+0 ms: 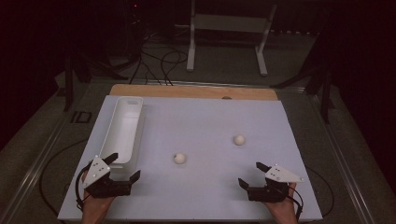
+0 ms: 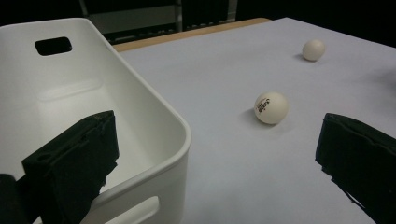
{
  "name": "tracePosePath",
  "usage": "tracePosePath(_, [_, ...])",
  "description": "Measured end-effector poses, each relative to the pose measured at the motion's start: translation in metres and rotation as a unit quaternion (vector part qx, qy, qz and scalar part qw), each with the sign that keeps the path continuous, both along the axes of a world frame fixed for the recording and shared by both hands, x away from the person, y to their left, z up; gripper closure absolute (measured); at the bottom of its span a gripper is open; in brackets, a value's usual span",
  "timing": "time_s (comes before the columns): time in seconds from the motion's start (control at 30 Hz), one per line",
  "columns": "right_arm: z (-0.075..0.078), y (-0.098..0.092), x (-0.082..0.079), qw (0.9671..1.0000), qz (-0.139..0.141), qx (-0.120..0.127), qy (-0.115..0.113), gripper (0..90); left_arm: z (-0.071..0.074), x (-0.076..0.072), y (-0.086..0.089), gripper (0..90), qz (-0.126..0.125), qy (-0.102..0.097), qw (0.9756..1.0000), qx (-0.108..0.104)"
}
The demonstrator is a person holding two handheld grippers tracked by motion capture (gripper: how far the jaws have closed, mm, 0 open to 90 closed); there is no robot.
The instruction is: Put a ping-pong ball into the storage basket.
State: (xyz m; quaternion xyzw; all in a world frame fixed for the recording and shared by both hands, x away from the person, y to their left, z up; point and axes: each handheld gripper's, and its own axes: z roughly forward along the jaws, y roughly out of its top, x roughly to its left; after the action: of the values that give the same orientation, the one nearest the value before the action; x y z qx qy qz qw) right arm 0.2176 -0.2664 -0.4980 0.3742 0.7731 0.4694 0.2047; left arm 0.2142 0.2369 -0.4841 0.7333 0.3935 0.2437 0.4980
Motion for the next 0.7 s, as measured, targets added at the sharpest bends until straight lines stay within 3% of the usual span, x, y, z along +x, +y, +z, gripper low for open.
tracePosePath(0.23, [0.001,0.002,0.002,0.9999,0.004,0.01,0.009,8.3,0.0,-0.001,0.0,0.0,0.0,0.001,1.0,0.0])
tracePosePath(0.7, [0.005,0.003,0.011,0.999,-0.011,-0.015,0.04,8.3,-0.001,-0.002,0.0,0.0,0.003,0.0,1.0,0.0])
